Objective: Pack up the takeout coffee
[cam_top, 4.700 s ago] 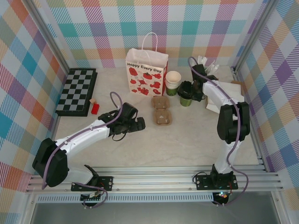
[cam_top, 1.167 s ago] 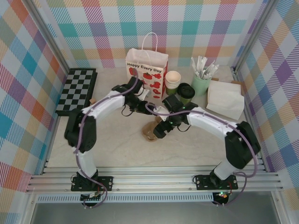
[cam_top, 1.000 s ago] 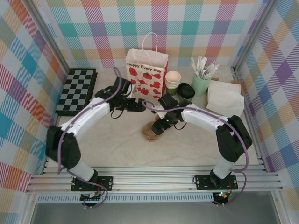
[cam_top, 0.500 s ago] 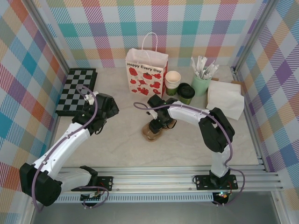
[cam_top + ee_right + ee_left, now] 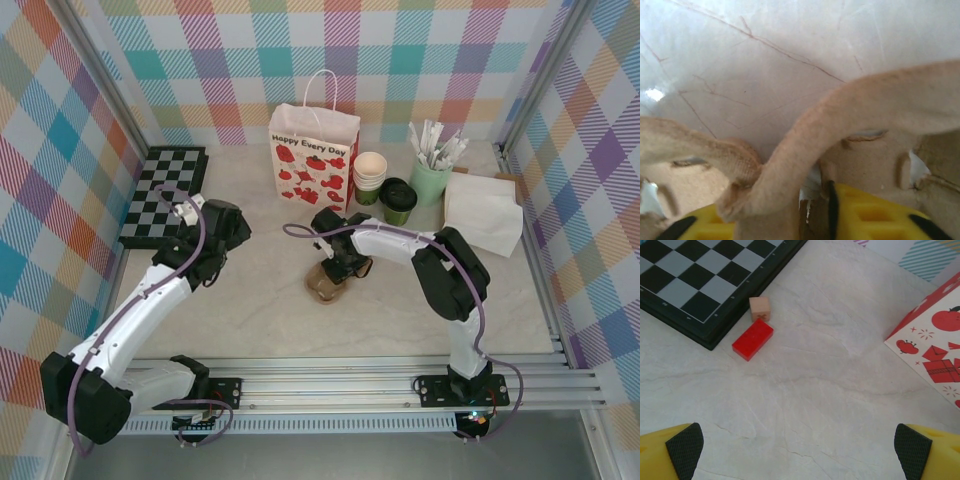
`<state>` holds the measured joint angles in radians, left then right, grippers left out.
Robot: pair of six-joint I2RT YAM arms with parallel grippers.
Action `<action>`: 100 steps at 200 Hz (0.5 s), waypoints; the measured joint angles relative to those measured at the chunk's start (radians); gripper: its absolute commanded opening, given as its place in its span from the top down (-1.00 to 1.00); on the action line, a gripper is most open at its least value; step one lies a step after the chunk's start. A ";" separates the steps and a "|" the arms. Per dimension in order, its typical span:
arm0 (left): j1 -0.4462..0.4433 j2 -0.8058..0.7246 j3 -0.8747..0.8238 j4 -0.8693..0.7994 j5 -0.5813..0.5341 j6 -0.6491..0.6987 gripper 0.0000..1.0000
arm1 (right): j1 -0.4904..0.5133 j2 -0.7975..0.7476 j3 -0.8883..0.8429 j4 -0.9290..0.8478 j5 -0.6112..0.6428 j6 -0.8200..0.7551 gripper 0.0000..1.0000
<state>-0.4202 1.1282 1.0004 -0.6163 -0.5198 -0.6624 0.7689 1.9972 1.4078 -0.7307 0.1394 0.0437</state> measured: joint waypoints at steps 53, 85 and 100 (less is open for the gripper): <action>0.038 0.208 0.240 0.042 0.204 0.095 -1.00 | -0.003 -0.111 -0.053 0.000 0.009 0.027 1.00; 0.101 0.480 0.649 0.002 0.320 0.220 -1.00 | -0.015 -0.211 -0.114 -0.003 0.011 0.064 1.00; 0.132 0.610 0.848 -0.022 0.385 0.266 -0.99 | -0.022 -0.257 -0.148 0.002 0.011 0.098 1.00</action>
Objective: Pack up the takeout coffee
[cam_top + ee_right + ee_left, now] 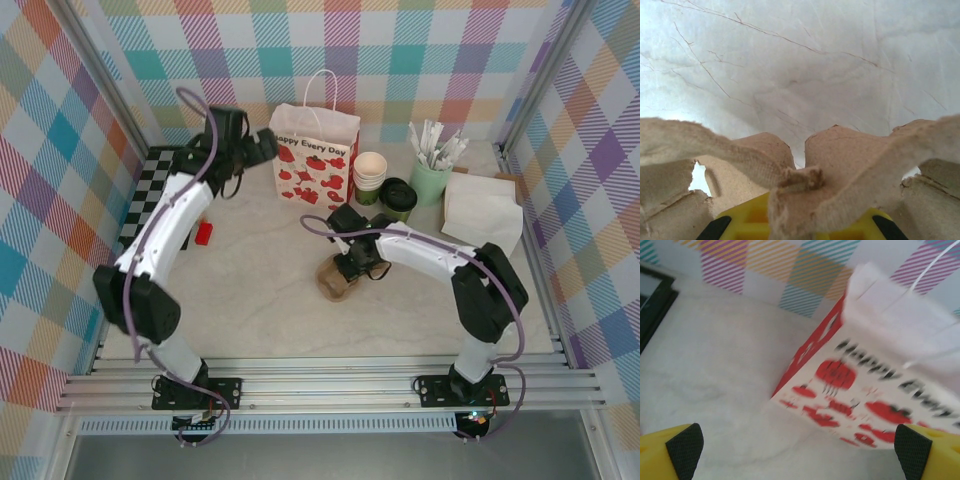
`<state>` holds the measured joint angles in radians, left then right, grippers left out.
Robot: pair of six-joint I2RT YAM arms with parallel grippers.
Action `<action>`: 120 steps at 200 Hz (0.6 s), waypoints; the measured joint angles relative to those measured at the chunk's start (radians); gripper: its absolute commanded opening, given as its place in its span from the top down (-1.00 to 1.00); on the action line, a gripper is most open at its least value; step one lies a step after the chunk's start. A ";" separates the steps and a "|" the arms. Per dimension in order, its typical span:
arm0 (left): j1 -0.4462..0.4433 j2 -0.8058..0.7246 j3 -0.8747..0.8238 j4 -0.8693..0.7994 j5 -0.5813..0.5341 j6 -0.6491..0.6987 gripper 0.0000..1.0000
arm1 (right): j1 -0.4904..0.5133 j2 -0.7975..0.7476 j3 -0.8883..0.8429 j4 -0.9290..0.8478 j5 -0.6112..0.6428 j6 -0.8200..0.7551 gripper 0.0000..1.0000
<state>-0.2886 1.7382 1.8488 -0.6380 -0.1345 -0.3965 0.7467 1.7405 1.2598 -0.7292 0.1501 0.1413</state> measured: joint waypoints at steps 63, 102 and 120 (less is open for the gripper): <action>0.058 0.508 0.729 -0.222 0.136 0.163 -0.75 | -0.007 -0.095 -0.095 0.061 -0.002 0.118 1.00; 0.058 0.607 0.789 -0.257 0.186 0.232 -0.15 | -0.007 -0.095 -0.102 0.064 -0.004 0.146 1.00; 0.058 0.614 0.791 -0.256 0.198 0.235 0.17 | -0.007 -0.098 -0.102 0.064 -0.004 0.158 1.00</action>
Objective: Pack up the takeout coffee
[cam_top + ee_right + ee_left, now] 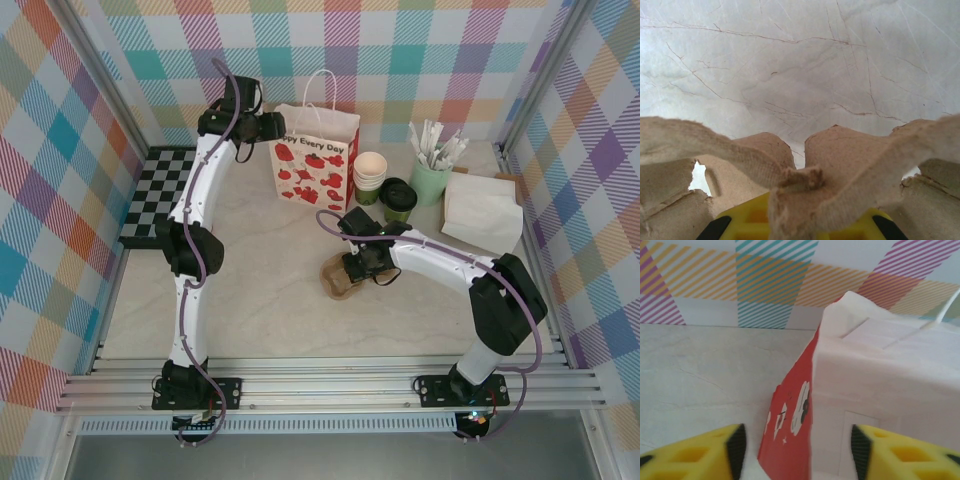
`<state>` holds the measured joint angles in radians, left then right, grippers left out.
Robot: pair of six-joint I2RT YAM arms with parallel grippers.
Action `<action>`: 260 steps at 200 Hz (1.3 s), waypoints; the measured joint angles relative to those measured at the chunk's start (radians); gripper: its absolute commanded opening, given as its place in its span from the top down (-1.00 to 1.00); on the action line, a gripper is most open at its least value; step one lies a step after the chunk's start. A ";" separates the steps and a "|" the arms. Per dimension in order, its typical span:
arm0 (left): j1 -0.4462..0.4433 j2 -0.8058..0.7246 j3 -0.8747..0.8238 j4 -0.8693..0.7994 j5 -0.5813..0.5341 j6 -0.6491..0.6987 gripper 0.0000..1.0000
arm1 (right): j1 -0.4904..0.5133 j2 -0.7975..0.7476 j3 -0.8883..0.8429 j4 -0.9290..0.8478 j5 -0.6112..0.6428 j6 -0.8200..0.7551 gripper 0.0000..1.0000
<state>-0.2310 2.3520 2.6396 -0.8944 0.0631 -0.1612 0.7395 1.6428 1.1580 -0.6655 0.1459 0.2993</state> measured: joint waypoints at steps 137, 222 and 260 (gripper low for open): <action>-0.062 -0.595 -0.754 0.017 -0.090 -0.201 1.00 | -0.114 -0.293 -0.043 -0.068 0.000 0.031 1.00; -0.384 -1.034 -1.265 0.035 -0.381 -0.769 0.68 | -0.217 -0.309 0.281 -0.266 -0.027 0.045 1.00; -0.456 -1.036 -1.271 -0.004 -0.435 -0.892 0.05 | -0.224 -0.258 0.412 -0.317 -0.022 0.069 1.00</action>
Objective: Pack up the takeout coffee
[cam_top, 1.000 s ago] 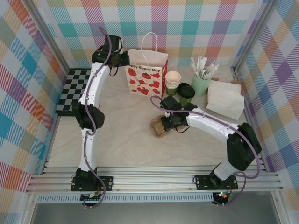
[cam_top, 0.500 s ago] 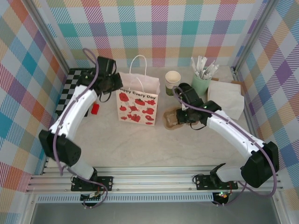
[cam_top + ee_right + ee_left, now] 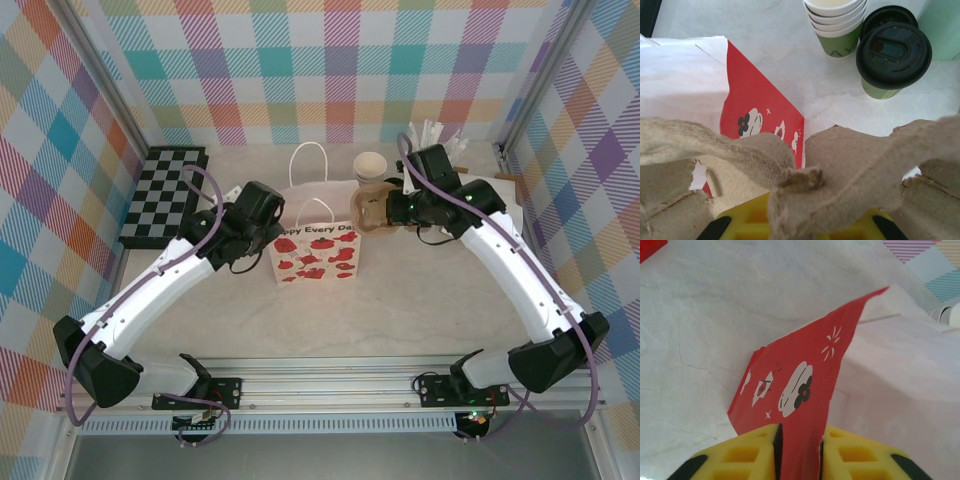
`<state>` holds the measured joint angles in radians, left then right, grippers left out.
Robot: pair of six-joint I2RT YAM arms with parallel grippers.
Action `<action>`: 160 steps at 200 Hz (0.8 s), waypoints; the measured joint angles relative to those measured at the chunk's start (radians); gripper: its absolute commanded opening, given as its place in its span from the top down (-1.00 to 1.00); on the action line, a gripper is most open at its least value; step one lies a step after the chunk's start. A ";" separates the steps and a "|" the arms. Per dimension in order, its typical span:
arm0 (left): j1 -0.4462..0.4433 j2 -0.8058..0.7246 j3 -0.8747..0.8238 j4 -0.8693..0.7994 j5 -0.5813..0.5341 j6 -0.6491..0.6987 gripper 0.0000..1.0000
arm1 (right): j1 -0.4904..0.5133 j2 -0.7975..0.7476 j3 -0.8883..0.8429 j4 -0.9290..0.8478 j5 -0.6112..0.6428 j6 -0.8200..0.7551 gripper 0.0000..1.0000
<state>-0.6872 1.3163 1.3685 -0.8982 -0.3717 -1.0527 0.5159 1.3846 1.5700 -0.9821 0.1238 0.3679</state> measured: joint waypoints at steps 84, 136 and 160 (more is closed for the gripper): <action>0.122 -0.034 0.188 0.000 0.174 0.824 -0.84 | 0.000 0.016 0.076 -0.055 0.051 0.020 1.00; 0.268 0.201 0.380 0.040 0.396 1.213 -0.54 | 0.000 -0.004 0.062 -0.056 0.043 0.043 1.00; 0.273 0.325 0.433 0.040 0.468 1.320 -0.35 | 0.000 -0.011 0.061 -0.059 0.031 0.044 1.00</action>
<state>-0.4141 1.6409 1.8019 -0.8585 0.0959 0.2672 0.5159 1.3739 1.6314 -1.0412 0.1551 0.4122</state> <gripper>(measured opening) 0.718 0.122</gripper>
